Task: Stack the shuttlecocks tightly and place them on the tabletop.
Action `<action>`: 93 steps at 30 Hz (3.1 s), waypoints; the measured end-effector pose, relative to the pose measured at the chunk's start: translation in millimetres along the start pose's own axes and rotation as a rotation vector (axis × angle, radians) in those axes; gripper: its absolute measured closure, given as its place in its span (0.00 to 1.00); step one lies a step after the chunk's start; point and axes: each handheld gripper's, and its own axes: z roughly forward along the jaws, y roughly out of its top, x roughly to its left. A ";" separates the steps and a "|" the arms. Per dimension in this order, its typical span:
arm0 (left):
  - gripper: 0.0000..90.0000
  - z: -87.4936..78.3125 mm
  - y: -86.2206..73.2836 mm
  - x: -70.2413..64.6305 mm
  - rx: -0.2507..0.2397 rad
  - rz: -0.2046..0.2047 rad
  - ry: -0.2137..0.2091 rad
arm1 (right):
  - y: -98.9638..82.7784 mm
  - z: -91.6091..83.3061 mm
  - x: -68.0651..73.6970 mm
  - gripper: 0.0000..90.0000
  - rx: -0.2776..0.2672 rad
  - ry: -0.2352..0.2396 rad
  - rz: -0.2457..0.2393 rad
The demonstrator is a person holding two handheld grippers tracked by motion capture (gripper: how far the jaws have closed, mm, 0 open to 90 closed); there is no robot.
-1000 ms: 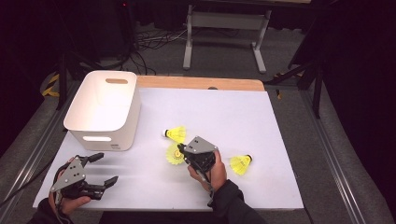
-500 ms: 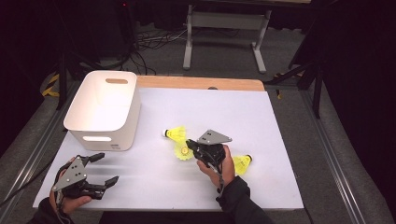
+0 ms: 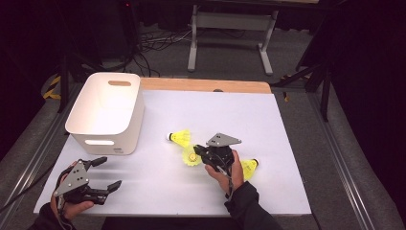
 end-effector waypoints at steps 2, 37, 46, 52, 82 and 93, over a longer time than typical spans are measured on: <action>0.11 0.2 -0.1 -0.3 -0.003 -0.001 0.003 | -0.7 -0.3 -1.2 0.94 0.006 -0.003 0.004; 0.11 2.8 0.0 -1.6 0.029 0.014 -0.012 | -16.3 -22.5 -32.9 0.61 0.171 -0.150 -0.021; 0.11 2.8 0.1 -2.1 0.029 0.017 -0.016 | -19.6 -25.6 -34.7 0.51 0.199 -0.145 -0.037; 0.11 3.4 0.4 -2.3 0.031 0.017 -0.017 | -20.7 -34.8 -36.4 0.48 0.183 -0.155 -0.037; 0.11 6.3 0.3 -2.6 0.040 0.019 -0.032 | -24.6 -33.0 -23.7 0.71 0.219 -0.072 -0.029; 0.11 8.4 0.4 -2.5 0.048 0.019 -0.036 | -23.5 -26.1 -21.1 1.00 0.210 -0.049 -0.058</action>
